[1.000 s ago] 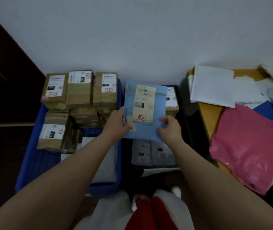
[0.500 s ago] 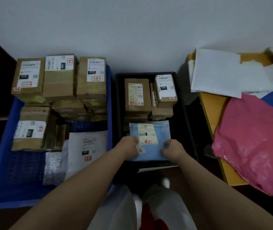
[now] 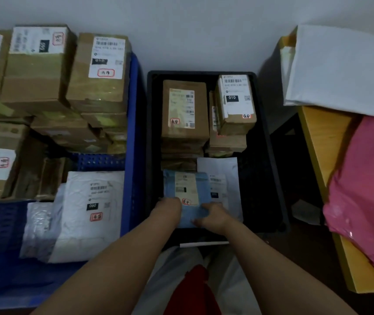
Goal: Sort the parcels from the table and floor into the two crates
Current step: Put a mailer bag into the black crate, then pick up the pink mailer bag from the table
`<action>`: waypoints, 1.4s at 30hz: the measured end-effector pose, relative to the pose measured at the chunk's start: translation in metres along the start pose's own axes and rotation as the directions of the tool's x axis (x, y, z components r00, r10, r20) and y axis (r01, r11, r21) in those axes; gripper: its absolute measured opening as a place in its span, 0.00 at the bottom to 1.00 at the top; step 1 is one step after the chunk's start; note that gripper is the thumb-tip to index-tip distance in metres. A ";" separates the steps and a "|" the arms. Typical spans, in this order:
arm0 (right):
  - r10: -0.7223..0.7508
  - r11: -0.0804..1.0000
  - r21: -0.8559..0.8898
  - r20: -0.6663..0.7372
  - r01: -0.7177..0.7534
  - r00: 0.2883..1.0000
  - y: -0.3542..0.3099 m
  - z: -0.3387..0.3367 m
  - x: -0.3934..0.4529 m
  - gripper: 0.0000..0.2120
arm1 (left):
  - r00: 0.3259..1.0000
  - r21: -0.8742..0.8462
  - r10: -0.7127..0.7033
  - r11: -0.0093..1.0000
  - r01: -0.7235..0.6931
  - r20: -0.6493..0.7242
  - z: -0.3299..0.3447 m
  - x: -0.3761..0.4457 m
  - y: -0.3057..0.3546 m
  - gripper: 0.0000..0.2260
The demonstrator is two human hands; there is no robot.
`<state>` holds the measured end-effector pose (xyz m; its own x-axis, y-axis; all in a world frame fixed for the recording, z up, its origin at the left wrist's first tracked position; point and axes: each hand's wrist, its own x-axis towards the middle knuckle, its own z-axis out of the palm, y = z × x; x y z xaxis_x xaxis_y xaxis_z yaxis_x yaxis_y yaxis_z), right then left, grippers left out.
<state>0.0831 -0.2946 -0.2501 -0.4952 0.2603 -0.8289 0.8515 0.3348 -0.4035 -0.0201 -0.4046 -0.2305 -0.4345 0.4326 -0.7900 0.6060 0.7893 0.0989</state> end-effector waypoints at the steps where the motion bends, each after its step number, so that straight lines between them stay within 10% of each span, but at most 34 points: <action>1: 0.004 1.000 -0.014 0.005 -0.004 1.000 0.000 -0.001 -0.003 0.32 | 1.000 0.014 -0.010 1.000 0.009 0.023 0.001 0.000 0.000 0.15; 13: -0.023 0.997 -0.072 -0.291 0.002 0.957 -0.043 -0.066 -0.119 0.23 | 0.978 0.120 0.182 0.978 -0.169 -0.102 -0.102 -0.094 0.017 0.21; 32: -0.028 0.986 -0.142 -0.671 -0.091 0.741 -0.071 -0.125 -0.240 0.17 | 0.690 0.352 0.625 0.779 -0.519 -0.366 -0.192 -0.188 0.109 0.11; 42: 0.099 0.975 -0.093 -0.635 -0.203 0.766 0.058 -0.180 -0.243 0.38 | 0.792 0.167 0.545 0.838 -0.519 -0.275 -0.145 -0.162 0.216 0.23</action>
<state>0.2222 -0.1758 -0.0022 -0.4047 0.8076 -0.4290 0.9145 0.3577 -0.1892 0.0846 -0.2410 0.0063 -0.1974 0.8926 -0.4052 0.8448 0.3646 0.3916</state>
